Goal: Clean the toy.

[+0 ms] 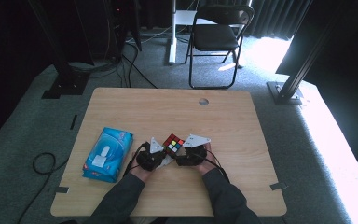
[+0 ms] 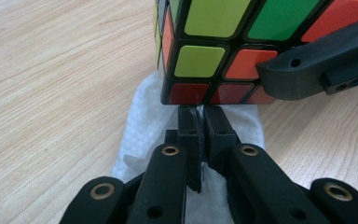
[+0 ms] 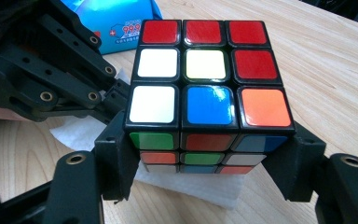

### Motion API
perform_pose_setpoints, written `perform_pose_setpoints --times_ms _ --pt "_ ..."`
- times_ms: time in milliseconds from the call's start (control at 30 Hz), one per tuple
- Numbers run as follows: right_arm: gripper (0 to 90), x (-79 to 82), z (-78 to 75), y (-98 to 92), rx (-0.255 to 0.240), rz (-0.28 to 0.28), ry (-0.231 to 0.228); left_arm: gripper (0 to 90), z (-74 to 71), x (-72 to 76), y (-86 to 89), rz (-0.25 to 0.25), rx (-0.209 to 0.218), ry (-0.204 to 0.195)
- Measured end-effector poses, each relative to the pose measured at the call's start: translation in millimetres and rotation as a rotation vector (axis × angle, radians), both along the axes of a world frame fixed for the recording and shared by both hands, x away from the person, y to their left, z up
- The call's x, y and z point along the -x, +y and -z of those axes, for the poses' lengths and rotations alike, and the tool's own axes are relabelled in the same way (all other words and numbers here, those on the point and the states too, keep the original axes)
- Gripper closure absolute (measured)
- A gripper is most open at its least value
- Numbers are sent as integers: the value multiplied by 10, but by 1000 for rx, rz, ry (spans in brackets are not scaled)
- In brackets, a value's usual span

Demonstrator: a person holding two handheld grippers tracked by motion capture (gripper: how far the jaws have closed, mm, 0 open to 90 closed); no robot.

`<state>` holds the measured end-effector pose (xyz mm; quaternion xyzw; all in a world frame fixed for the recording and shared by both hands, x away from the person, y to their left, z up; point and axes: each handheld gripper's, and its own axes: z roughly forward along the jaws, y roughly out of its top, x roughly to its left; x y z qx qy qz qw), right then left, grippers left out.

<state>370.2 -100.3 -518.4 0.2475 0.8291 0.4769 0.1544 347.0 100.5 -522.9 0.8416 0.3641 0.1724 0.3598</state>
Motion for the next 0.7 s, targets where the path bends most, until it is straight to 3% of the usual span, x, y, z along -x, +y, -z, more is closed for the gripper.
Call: perform_pose_setpoints --times_ms 700 --pt "340 -8 -21 -30 -15 14 3 875 6 92 -93 68 5 -34"
